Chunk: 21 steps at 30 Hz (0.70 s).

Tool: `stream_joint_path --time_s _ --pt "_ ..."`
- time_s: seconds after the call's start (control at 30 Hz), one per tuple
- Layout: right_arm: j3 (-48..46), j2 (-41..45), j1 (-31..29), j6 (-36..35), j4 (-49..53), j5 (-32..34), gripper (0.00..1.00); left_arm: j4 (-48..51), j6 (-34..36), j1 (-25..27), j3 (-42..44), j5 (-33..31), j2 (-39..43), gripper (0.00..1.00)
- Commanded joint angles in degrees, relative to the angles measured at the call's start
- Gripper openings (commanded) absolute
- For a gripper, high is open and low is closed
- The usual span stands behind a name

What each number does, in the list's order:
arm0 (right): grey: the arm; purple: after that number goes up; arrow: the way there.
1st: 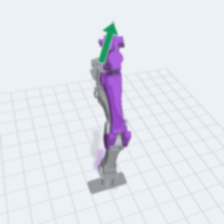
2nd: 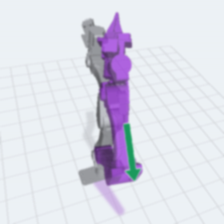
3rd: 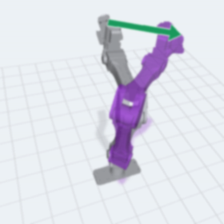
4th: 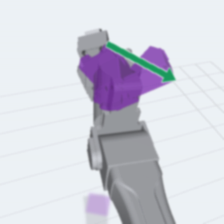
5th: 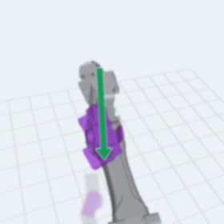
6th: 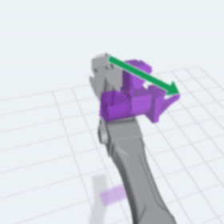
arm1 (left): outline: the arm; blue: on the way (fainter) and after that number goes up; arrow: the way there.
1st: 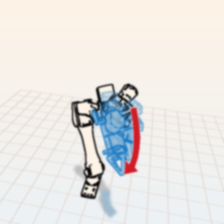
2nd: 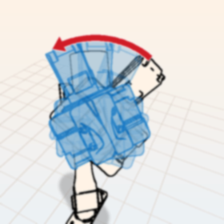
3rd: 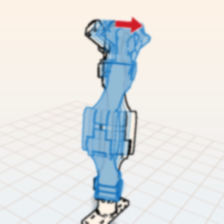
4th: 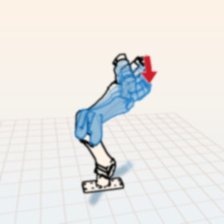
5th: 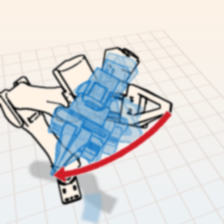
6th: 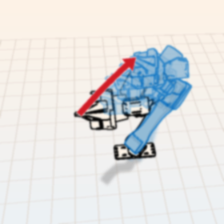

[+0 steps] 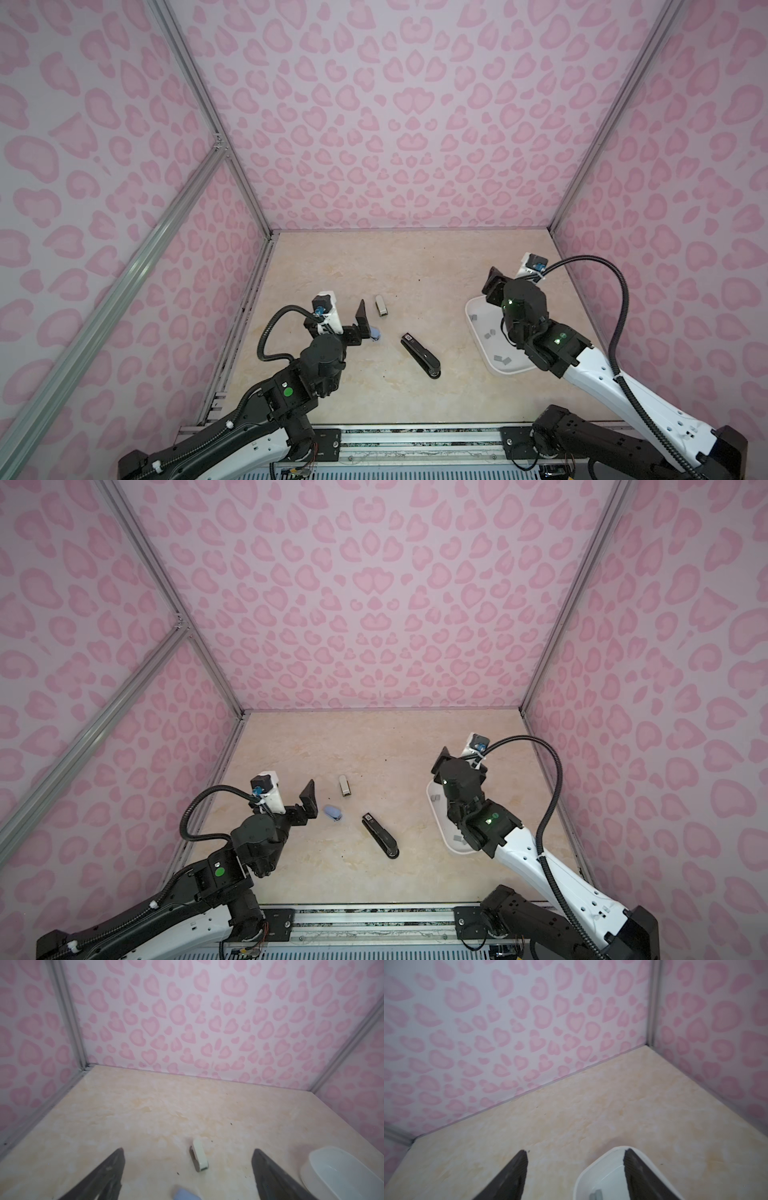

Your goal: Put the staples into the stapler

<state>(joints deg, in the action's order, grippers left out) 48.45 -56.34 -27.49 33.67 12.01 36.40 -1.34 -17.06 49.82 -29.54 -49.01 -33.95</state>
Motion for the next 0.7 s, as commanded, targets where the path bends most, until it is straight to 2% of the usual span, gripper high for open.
stream_joint_path --time_s 0.0,0.07,0.1,0.2,0.27,0.37,0.5,0.67 --pt "-2.8 -1.2 15.0 1.7 8.6 -7.1 0.70 -1.1 6.6 -7.9 2.6 1.3 5.3 0.96" --pt "-6.9 -3.2 25.5 1.9 6.6 -18.1 0.68 -0.9 6.8 -14.7 4.9 5.3 7.4 0.96" --pt "-8.4 -4.1 28.8 2.9 6.2 -21.7 0.68 -0.8 6.7 -17.1 5.9 5.6 7.4 0.96" --pt "-11.3 -6.2 36.7 4.9 3.7 -32.5 0.68 -2.7 6.9 -22.8 9.9 1.7 4.3 0.96" --pt "-11.1 -7.0 37.8 5.3 5.6 -33.5 0.68 -6.9 7.1 -25.1 13.2 -1.2 0.9 0.96" --pt "-12.5 -7.0 37.7 4.9 5.1 -36.5 0.67 -14.9 11.7 -27.8 17.3 -0.6 -3.5 0.96" --pt "-20.1 -6.0 37.6 7.9 -1.9 -42.2 0.66 -18.0 9.7 -30.1 18.6 2.4 -8.0 0.96" --pt "-21.6 -5.9 35.1 9.9 -2.4 -45.9 0.66 -22.2 8.5 -32.9 20.4 1.4 -10.0 0.96"
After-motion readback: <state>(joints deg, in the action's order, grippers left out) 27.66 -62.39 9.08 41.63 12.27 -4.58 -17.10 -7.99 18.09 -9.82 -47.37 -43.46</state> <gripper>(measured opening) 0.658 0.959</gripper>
